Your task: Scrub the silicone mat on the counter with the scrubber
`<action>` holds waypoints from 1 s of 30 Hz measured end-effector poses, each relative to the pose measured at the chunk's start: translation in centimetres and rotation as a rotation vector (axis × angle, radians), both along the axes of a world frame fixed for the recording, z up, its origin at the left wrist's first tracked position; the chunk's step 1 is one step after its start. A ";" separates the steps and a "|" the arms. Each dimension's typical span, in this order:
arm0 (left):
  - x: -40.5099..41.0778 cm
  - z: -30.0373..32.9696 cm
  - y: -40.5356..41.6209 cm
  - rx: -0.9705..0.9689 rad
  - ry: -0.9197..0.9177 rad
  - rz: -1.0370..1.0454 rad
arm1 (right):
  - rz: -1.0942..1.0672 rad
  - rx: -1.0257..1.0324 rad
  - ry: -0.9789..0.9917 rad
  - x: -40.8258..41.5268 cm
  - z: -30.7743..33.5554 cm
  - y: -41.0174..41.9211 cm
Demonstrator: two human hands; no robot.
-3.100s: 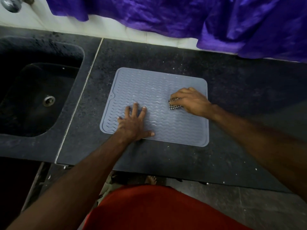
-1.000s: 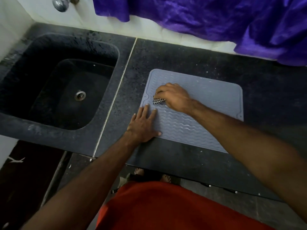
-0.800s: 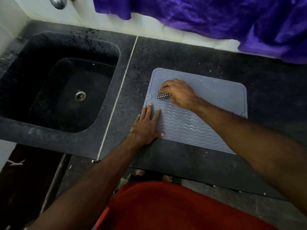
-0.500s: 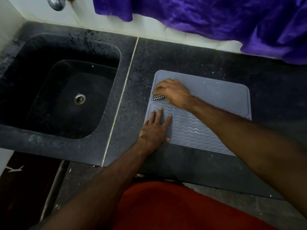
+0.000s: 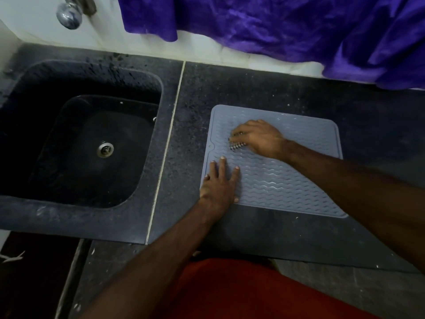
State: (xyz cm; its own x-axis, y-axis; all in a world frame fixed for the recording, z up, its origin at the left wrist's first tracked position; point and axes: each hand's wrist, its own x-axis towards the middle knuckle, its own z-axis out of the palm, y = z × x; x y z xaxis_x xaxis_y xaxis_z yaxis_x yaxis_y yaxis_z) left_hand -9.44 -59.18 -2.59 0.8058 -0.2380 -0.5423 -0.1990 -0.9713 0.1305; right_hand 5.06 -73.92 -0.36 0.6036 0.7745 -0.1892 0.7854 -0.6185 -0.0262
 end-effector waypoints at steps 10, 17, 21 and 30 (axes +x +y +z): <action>0.6 1.2 -1.0 0.033 0.106 0.073 | 0.028 -0.040 -0.034 1.1 -2.0 -0.4; 0.7 0.8 -1.1 -0.026 0.115 0.141 | 0.067 0.000 -0.036 2.0 -0.1 -3.2; 0.7 0.2 -1.0 -0.027 0.102 0.163 | 0.082 0.097 -0.020 0.8 -0.2 3.0; 0.3 -0.6 -0.5 -0.086 0.039 0.182 | 0.218 0.018 -0.169 -0.1 -2.3 -7.4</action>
